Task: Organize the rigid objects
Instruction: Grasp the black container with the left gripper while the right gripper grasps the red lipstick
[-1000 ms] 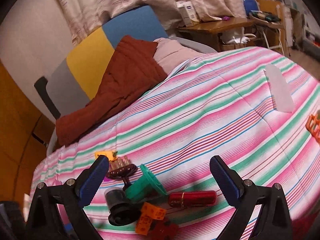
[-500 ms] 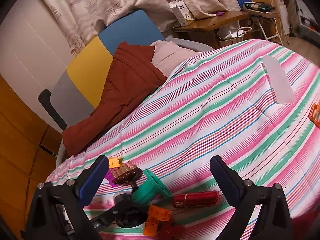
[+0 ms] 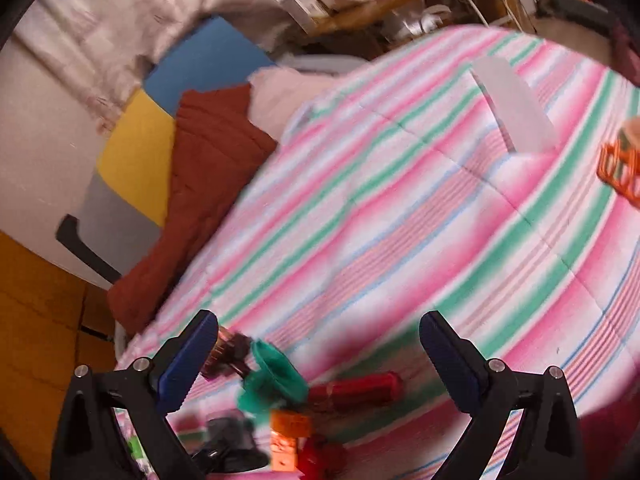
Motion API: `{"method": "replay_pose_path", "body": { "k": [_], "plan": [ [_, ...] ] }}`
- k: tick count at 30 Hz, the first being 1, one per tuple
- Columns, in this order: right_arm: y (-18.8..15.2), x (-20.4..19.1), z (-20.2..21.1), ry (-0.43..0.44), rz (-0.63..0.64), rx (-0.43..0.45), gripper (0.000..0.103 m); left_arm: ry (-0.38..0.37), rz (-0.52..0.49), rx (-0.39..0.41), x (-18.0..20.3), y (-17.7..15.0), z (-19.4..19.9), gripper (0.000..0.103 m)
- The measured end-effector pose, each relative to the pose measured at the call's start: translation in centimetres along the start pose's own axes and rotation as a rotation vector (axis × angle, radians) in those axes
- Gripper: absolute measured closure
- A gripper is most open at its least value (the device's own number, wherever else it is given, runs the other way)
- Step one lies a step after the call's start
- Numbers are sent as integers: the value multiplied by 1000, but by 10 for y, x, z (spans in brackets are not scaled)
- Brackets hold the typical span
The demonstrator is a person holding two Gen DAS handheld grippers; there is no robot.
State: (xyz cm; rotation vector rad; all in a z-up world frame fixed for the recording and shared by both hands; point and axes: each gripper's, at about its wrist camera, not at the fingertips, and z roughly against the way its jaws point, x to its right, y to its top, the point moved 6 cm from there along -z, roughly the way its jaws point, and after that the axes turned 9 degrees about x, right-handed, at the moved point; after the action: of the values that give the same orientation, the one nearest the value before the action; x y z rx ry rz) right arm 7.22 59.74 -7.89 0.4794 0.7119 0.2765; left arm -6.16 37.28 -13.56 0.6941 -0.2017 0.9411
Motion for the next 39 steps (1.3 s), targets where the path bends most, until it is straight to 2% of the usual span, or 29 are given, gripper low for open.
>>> {"method": "replay_pose_path", "body": {
  "k": [5, 8, 11, 14, 16, 20, 24, 30, 31, 32, 39],
  "plan": [
    [-9, -4, -11, -49, 73, -54, 1, 8, -48, 26, -11, -17, 24, 54],
    [-18, -11, -17, -105, 180, -88, 2, 4, -54, 47, -11, -22, 29, 54],
    [-28, -16, -21, -161, 280, -117, 2, 7, -30, 30, -13, -24, 21, 55],
    [-37, -14, -25, -180, 281, -168, 2, 35, -63, 42, -10, -24, 22, 55],
    [-47, -11, -29, -202, 302, -211, 2, 24, -47, 52, -12, -23, 23, 55],
    [-58, -13, -29, -267, 407, -225, 14, 8, -48, 52, -15, -26, 26, 55],
    [-65, -13, -36, -238, 399, -274, 14, 5, -53, 46, -14, -25, 25, 55],
    [-66, -8, -48, -261, 434, -283, 15, 2, -44, 39, -12, -23, 20, 55],
    [-65, -9, -49, -272, 450, -279, 19, 2, -44, 41, -11, -23, 18, 55],
    [-64, -9, -49, -289, 477, -266, 28, 2, -46, 44, -11, -23, 17, 55],
    [-68, -7, -52, -335, 561, -260, 26, 12, -72, 73, -8, -26, 19, 56]
  ]
}}
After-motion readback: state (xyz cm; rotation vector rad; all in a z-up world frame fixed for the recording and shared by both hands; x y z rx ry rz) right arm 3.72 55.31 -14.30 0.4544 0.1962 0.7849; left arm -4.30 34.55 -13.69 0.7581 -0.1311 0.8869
